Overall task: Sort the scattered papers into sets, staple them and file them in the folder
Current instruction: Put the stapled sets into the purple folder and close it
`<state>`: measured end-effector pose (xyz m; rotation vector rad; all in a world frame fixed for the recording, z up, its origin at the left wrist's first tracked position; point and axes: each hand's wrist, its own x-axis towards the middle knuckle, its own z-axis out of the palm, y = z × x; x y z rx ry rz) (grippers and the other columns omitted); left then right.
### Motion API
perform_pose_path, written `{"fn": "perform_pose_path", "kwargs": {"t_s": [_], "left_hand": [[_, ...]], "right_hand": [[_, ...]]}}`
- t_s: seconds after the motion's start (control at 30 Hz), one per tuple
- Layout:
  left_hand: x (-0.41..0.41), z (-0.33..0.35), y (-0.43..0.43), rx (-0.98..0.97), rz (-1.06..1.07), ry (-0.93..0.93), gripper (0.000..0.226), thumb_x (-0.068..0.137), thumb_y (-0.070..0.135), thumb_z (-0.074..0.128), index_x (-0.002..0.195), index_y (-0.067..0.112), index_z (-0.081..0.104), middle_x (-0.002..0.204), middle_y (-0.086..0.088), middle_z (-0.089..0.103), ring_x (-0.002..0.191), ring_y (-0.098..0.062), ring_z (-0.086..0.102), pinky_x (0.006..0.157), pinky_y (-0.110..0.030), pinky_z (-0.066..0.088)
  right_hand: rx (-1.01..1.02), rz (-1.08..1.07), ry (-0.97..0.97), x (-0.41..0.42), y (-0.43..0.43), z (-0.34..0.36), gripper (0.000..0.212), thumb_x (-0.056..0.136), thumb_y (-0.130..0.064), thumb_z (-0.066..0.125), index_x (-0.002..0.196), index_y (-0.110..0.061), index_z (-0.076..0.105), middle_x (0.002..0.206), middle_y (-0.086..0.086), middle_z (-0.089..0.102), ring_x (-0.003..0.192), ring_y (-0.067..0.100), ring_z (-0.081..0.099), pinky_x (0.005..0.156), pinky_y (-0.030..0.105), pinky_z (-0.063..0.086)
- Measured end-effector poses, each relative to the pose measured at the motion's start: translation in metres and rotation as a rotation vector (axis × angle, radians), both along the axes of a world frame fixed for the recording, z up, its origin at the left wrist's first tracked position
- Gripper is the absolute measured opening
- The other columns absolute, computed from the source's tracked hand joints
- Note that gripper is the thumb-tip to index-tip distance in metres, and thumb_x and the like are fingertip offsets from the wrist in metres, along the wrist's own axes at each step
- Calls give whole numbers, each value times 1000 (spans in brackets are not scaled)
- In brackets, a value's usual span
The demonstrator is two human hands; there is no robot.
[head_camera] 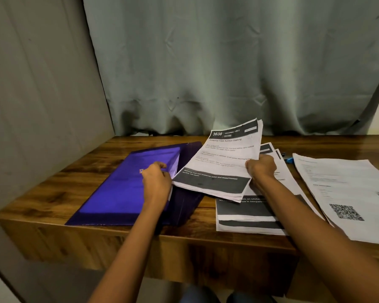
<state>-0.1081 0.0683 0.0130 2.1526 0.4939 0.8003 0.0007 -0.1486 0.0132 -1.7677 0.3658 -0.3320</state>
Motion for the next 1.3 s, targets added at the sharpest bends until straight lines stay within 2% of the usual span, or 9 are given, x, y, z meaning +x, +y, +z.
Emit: {"fn": "perform_pose_path", "kwargs": {"t_s": [0.07,0.2,0.43,0.6,0.7,0.87,1.0,1.1,1.3], "left_hand": [[0,-1,-1,4,3,0,32,90,-5,48,119,-1,61,110,-23,64,92,-37,63,77,-40,51],[0,0,-3,20,6,25,32,91,-4,47,120,1,60,110,-22,64,94,-35,63,75,-35,49],[2,4,-9,67,16,30,31,91,-2,50,119,4,62,108,-22,65,96,-38,63,82,-44,53],[3,7,-12,107,15,24,30,92,-3,49,119,1,60,106,-23,66,97,-37,63,79,-40,49],[1,8,-14,113,16,43,27,94,-1,50,120,1,59,108,-21,65,98,-35,63,77,-36,49],[2,8,-14,102,26,53,29,94,-1,50,121,2,58,107,-19,65,96,-33,63,68,-27,42],[1,9,-14,114,22,44,30,93,-4,49,120,2,59,105,-21,66,95,-36,63,73,-34,48],[-2,10,-16,139,15,47,26,93,-3,50,117,0,60,103,-20,66,94,-34,64,68,-28,42],[-3,12,-20,194,-1,55,25,94,-1,49,116,-1,58,101,-21,65,92,-33,63,67,-27,41]], "right_hand": [[-10,4,-16,0,4,0,26,89,-4,59,114,-1,65,120,17,64,106,36,61,88,38,53],[-8,28,-11,-2,13,-3,24,87,-2,59,110,-3,67,117,16,66,103,35,62,86,35,53],[-88,128,-52,-11,31,-7,23,87,-4,60,109,-2,66,116,15,66,103,33,62,81,31,50],[-179,223,-11,-14,44,-7,28,83,-7,63,111,-4,65,117,13,66,105,32,61,86,34,51],[-139,249,0,-16,47,-8,29,81,-4,62,110,-4,66,114,13,67,103,32,62,84,31,51],[-13,327,26,-21,52,-14,26,81,1,61,106,-3,67,108,11,68,96,30,65,85,38,56],[-20,362,49,-22,59,-15,27,81,-2,62,107,-5,66,110,12,68,96,30,65,85,41,56],[-18,374,57,-22,67,-13,26,81,-2,63,107,-4,67,109,12,69,95,30,65,85,41,56],[5,387,104,-20,96,-9,27,79,-8,67,106,-6,62,109,10,66,98,32,64,88,43,55]]}}
